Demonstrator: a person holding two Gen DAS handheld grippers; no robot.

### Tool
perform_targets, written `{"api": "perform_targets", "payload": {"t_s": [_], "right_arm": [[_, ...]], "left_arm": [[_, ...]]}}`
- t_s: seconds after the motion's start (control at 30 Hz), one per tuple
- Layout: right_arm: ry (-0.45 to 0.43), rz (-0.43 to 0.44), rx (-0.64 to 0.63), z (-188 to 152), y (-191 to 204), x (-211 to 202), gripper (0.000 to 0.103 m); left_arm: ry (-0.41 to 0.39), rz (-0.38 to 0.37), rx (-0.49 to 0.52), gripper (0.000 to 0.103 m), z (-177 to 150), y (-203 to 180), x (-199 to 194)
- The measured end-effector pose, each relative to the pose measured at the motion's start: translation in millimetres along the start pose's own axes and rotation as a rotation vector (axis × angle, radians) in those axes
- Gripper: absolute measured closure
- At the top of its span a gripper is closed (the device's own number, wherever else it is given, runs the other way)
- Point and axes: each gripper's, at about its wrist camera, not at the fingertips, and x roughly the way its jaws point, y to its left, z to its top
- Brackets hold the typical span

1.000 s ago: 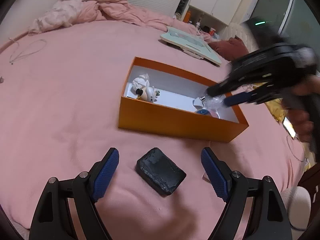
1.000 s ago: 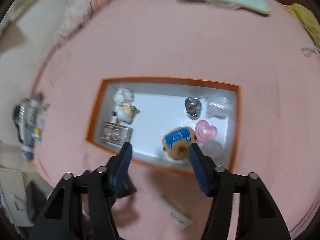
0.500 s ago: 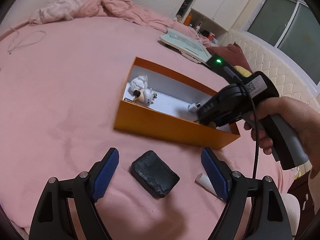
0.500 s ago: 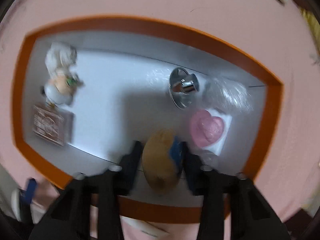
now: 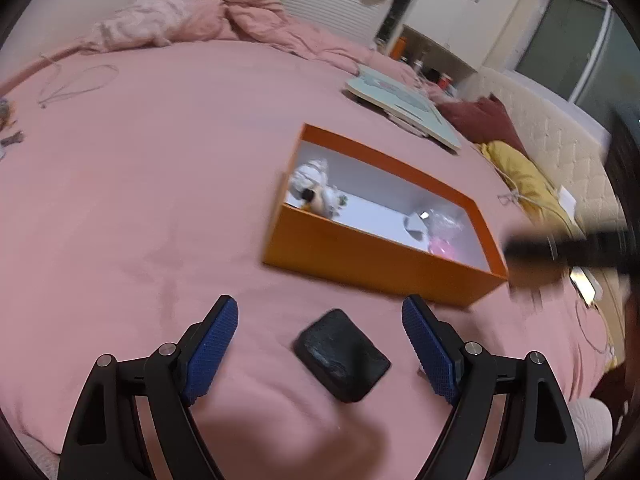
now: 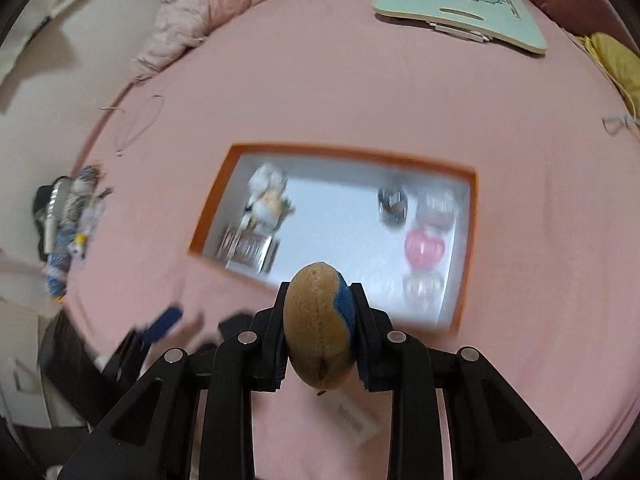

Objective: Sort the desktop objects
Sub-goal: 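Grasp the tan bun-shaped toy with the right gripper, set it on the bed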

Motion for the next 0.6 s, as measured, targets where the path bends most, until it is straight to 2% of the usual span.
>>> {"api": "perform_targets", "payload": {"t_s": [0.13, 0.27, 0.4, 0.47, 0.5, 0.53, 0.6], "right_arm": [[0.027, -0.091, 0.008, -42.5, -11.2, 24.4, 0.075], [0.077, -0.113, 0.102, -75.3, -37.3, 50.8, 0.072], [-0.024, -0.075, 0.179, -82.3, -51.3, 37.3, 0.068], [-0.079, -0.06, 0.179, -84.2, -52.5, 24.7, 0.056], [-0.108, -0.055, 0.178, -85.3, -53.5, 17.8, 0.043], [-0.149, -0.048, 0.177, -87.2, -55.1, 9.2, 0.039], [-0.225, -0.04, 0.18, -86.5, -58.6, -5.0, 0.039]], "left_arm": [[-0.024, 0.022, 0.017, 0.019, -1.5, -2.5, -3.6], [-0.048, 0.048, 0.07, 0.019, -4.4, -11.1, -7.7], [-0.072, 0.073, 0.122, 0.019, -7.3, -19.7, -11.9], [-0.085, 0.086, 0.149, 0.019, -8.7, -24.0, -13.9], [-0.091, 0.092, 0.162, 0.019, -9.4, -26.1, -14.9], [-0.097, 0.099, 0.175, 0.019, -10.2, -28.3, -16.0], [-0.109, 0.104, 0.204, 0.019, -11.1, -33.5, -19.0]]}}
